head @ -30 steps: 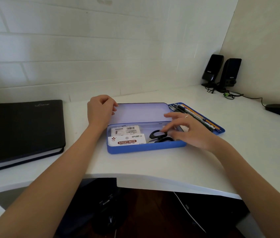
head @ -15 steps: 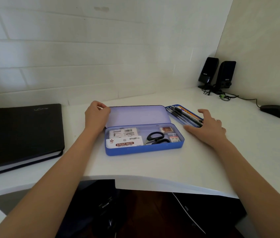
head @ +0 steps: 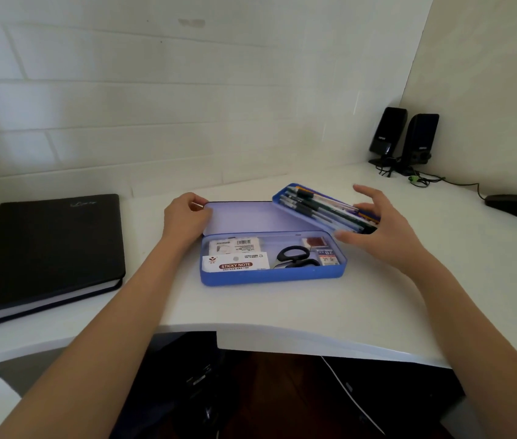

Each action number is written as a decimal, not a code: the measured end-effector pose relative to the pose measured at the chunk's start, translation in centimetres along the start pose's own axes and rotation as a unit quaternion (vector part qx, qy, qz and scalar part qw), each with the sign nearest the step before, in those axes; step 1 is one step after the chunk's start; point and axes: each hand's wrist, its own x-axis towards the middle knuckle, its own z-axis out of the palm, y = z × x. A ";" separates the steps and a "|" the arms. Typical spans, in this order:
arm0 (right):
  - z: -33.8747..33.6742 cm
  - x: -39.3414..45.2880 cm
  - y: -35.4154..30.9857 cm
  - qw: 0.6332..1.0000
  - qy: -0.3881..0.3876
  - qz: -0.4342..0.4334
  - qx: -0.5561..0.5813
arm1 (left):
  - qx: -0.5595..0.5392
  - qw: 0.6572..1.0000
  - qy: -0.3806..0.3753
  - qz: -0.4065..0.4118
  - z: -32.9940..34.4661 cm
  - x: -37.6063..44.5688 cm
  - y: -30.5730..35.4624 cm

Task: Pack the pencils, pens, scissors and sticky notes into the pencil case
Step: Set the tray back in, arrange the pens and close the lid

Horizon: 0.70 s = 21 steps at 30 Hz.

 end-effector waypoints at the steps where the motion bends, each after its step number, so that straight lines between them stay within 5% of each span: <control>1: 0.2 -0.2 -0.3 1.000 -0.023 -0.014 0.010 | 0.000 1.000 -0.018 0.007 0.0 -0.1 0.1; 11: 1.9 -1.5 -2.7 0.976 -0.190 -0.098 0.043 | -0.075 0.986 -0.149 0.026 0.6 -0.7 1.0; 21: 1.7 -1.3 -2.7 0.962 -0.254 -0.099 -0.009 | -0.119 0.981 -0.152 0.007 0.7 -0.8 1.3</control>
